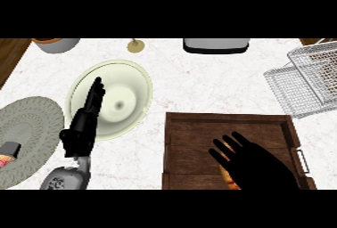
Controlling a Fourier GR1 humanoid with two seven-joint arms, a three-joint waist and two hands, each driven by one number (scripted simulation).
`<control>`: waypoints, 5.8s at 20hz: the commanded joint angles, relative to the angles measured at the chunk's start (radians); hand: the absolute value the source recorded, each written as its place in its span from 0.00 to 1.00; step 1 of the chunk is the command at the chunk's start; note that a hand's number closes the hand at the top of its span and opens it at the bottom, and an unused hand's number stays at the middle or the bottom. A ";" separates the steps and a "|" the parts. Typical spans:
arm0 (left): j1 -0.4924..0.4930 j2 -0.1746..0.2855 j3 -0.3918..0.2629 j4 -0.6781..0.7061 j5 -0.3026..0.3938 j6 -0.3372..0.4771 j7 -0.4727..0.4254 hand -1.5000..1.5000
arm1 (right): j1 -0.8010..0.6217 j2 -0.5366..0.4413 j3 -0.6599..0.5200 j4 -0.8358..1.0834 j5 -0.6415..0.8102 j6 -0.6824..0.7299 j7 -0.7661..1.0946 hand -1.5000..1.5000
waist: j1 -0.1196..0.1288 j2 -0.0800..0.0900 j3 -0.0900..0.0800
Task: Pick the croissant from the tray and place it in the tiered basket
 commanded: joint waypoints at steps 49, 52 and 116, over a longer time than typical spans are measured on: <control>0.024 -0.078 0.040 -0.045 -0.087 -0.055 0.029 0.50 | 0.262 0.088 -0.105 0.371 0.605 -0.531 -0.519 1.00 | -0.004 -0.001 0.000; 0.041 -0.067 0.072 -0.017 -0.040 -0.079 -0.009 0.50 | 0.288 0.094 -0.298 0.459 0.522 -0.532 -0.426 1.00 | -0.010 0.002 0.000; -0.011 -0.076 0.060 -0.010 -0.065 -0.094 0.020 0.50 | -0.448 -0.195 -1.096 1.242 0.000 -0.544 -0.485 0.00 | 0.022 0.006 0.001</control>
